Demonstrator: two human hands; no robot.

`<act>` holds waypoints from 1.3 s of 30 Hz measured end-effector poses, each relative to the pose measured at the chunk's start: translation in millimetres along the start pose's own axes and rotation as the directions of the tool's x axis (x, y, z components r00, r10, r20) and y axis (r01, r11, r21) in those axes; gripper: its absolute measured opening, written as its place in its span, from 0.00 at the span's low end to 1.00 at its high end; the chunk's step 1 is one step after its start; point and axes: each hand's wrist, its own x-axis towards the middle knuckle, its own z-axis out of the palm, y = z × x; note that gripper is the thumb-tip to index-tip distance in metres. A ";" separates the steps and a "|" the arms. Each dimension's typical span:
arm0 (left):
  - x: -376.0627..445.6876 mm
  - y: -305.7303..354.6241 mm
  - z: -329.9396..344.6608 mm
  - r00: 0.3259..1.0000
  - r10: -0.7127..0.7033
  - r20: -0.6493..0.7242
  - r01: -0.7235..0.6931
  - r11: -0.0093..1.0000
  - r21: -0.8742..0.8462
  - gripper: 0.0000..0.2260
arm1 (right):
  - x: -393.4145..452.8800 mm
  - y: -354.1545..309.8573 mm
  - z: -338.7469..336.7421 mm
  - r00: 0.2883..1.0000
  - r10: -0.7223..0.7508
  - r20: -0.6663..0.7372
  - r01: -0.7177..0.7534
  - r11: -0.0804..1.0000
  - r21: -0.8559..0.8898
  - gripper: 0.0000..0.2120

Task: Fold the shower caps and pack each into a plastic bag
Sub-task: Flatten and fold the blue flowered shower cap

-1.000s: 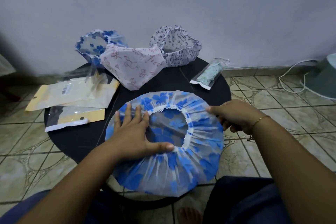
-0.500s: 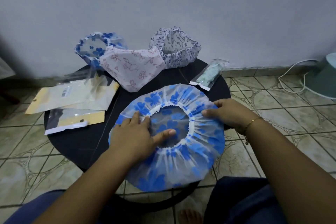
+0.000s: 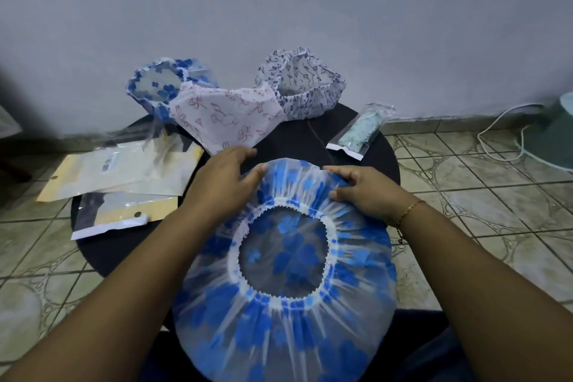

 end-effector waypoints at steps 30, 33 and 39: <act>11.6 -39.2 13.4 0.984 -0.178 0.014 0.178 0.978 -0.110 0.11 | 17.6 6.8 -19.0 0.936 0.004 -0.352 -0.109 0.954 -0.278 0.10; -2.2 -37.8 3.0 0.998 -0.039 -0.046 0.044 0.993 0.105 0.15 | 2.1 7.4 -18.1 0.902 -0.145 -0.408 -0.018 0.929 -0.370 0.11; -52.5 -13.5 -15.1 0.986 0.029 0.163 -0.058 0.982 0.179 0.28 | -31.9 15.4 4.8 0.929 -0.369 -0.016 0.330 0.848 -0.414 0.18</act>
